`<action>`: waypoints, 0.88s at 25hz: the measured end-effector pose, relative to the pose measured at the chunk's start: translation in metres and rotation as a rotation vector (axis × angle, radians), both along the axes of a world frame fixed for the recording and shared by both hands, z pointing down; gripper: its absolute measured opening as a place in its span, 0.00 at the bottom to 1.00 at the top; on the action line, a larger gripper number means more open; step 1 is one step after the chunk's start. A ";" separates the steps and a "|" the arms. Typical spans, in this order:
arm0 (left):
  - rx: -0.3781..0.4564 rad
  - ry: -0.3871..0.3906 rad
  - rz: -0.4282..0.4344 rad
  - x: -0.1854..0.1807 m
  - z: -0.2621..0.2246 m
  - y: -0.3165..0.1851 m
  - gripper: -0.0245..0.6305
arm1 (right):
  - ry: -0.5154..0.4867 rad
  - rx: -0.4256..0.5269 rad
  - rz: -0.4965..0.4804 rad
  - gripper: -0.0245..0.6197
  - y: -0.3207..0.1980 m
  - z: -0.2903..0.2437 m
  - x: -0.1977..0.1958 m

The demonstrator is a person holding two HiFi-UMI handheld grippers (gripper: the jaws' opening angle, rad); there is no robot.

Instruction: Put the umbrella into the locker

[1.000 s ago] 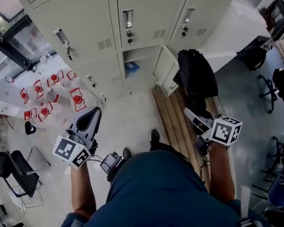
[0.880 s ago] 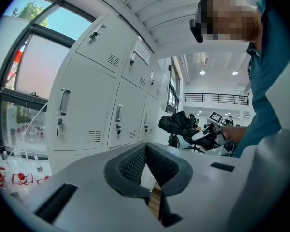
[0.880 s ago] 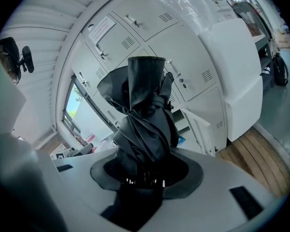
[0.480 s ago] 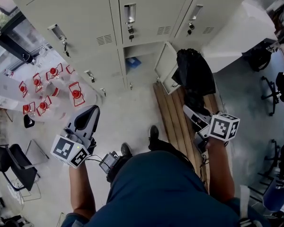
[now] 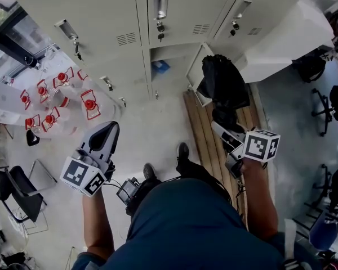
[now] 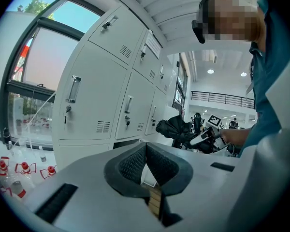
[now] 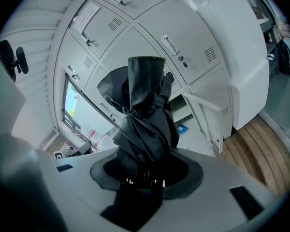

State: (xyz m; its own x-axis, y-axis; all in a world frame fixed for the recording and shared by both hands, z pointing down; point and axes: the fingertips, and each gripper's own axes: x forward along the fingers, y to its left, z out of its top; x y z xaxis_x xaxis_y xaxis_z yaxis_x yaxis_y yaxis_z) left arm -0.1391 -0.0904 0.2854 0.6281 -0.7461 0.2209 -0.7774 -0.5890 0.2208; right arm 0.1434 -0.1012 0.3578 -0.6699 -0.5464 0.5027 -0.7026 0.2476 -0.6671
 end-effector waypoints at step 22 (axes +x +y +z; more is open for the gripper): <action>-0.090 0.059 0.058 0.038 0.047 0.006 0.07 | -0.043 -0.105 0.017 0.34 -0.006 0.042 -0.001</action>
